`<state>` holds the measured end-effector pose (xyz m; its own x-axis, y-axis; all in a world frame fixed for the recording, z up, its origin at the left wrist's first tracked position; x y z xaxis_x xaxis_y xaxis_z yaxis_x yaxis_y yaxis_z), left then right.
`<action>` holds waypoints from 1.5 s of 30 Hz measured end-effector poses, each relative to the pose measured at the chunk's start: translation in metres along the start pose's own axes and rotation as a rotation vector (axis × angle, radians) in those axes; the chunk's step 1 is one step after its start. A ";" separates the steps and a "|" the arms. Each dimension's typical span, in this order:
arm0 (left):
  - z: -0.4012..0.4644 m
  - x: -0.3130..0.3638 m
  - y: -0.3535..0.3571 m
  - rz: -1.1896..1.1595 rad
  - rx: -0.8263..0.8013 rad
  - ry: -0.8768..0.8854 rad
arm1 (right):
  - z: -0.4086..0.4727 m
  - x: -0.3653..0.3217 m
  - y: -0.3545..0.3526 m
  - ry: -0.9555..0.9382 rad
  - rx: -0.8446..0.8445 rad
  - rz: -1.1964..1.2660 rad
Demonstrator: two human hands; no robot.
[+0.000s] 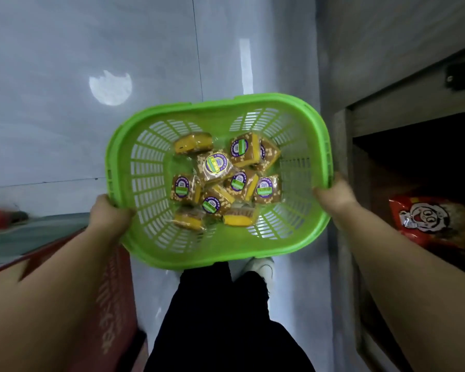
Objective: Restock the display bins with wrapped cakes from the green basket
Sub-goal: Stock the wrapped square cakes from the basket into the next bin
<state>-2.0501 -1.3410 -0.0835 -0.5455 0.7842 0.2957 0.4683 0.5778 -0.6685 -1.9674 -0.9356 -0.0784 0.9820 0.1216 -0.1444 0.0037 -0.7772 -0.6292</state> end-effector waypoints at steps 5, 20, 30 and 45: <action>0.004 0.015 -0.022 -0.279 0.029 -0.013 | -0.009 -0.015 -0.023 -0.004 -0.014 0.259; 0.101 0.154 -0.123 -0.496 0.126 0.211 | -0.006 -0.199 -0.068 -0.065 0.004 0.455; 0.203 0.193 -0.089 -0.473 0.093 0.293 | 0.085 -0.244 -0.033 -0.067 0.103 0.309; 0.227 0.288 -0.005 0.233 0.062 0.860 | 0.129 -0.324 0.083 -0.515 0.226 -0.335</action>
<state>-2.3673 -1.1693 -0.1494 0.2806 0.7927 0.5412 0.4504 0.3892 -0.8036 -2.3097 -0.9600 -0.1826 0.7182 0.6587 -0.2243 0.1991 -0.5034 -0.8408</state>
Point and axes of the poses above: each hand's wrist, its own z-axis towards the middle knuckle, its own y-axis out of the palm, x = y × z, the point moved 3 cm from there along z, towards the middle knuckle, and after that the axes turned 12 degrees about y, right-handed, at the moved point
